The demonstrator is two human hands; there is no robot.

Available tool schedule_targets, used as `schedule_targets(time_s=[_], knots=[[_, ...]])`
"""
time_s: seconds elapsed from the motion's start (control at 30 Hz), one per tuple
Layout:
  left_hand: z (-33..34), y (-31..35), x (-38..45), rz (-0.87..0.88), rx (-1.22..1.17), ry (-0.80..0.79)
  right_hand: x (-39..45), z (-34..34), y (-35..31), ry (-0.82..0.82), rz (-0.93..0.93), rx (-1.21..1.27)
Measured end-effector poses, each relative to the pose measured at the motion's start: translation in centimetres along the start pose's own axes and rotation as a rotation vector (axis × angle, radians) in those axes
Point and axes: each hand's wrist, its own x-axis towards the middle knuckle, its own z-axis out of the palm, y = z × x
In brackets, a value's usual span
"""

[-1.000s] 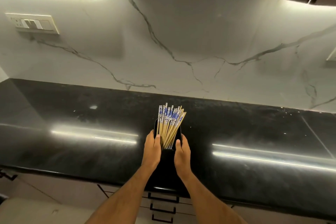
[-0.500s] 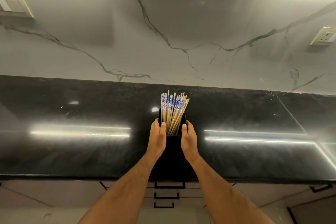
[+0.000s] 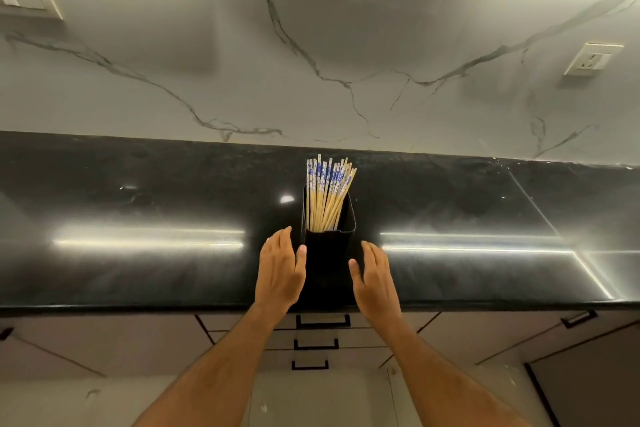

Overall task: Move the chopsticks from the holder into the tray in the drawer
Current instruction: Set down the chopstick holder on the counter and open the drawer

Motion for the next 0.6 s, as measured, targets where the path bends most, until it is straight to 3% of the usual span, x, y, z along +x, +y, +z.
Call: schedule_targets(time_s=[0.27, 0.43, 0.6], knots=[[0.4, -1.9, -8.3, 0.15, 0.174, -0.026, -6.7, 1.1, 1.5, -0.116, -0.275, -0.154], [3.3, -3.1, -11.9, 0.195, 0.301, -0.218, -9.4, 3.6, 4.2, -0.279, -0.301, -0.265], [7.8, -3.9, -12.7, 0.084, 0.435, -0.441, -9.3, 6.4, 6.6, -0.45, -0.251, -0.391]])
